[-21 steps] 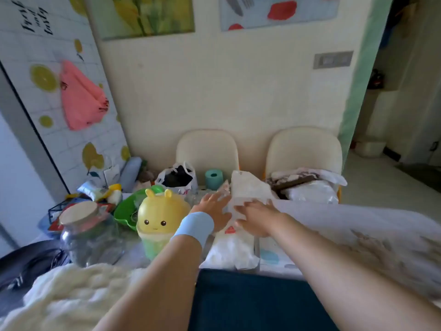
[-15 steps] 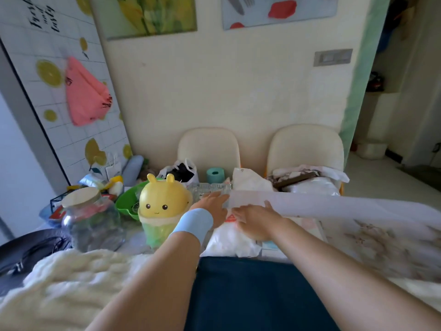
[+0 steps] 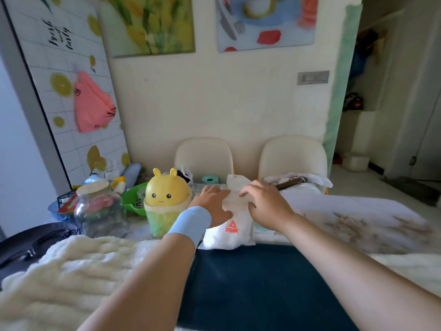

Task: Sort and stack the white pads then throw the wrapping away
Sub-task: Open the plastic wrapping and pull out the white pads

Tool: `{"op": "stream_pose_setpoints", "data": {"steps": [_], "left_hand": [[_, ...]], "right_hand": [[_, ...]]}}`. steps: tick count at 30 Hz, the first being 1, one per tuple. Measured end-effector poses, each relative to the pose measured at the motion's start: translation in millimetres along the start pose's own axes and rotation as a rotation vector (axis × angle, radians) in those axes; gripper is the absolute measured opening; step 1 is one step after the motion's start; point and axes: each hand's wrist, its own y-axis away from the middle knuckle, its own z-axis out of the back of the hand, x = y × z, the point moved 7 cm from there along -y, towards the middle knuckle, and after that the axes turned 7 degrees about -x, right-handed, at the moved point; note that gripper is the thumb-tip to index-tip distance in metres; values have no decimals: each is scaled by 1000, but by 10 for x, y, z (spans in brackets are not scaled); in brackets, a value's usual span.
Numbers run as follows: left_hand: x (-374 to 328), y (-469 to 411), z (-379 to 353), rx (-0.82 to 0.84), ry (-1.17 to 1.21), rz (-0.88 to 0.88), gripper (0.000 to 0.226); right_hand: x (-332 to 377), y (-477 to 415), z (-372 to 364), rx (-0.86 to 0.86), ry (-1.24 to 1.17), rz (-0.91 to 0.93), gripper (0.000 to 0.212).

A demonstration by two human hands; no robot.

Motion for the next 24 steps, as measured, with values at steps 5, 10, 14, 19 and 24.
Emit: {"op": "stream_pose_setpoints", "data": {"steps": [5,10,14,19,24], "left_hand": [[-61,207,40,-25,89,-34,71],[-148,403,197,-11,128,-72,68],[-315,554,350,-2,155,-119,68],[-716,583,208,-19,234,-128,38],[-752,448,102,-127,291,-70,27]], "right_hand": [[-124,195,-35,190,-130,-222,48],[-62,374,166,60,-345,-304,34],[-76,572,394,27,-478,-370,18],[-100,769,369,39,-546,-385,12],[-346,748,325,-84,-714,-446,25]]}}
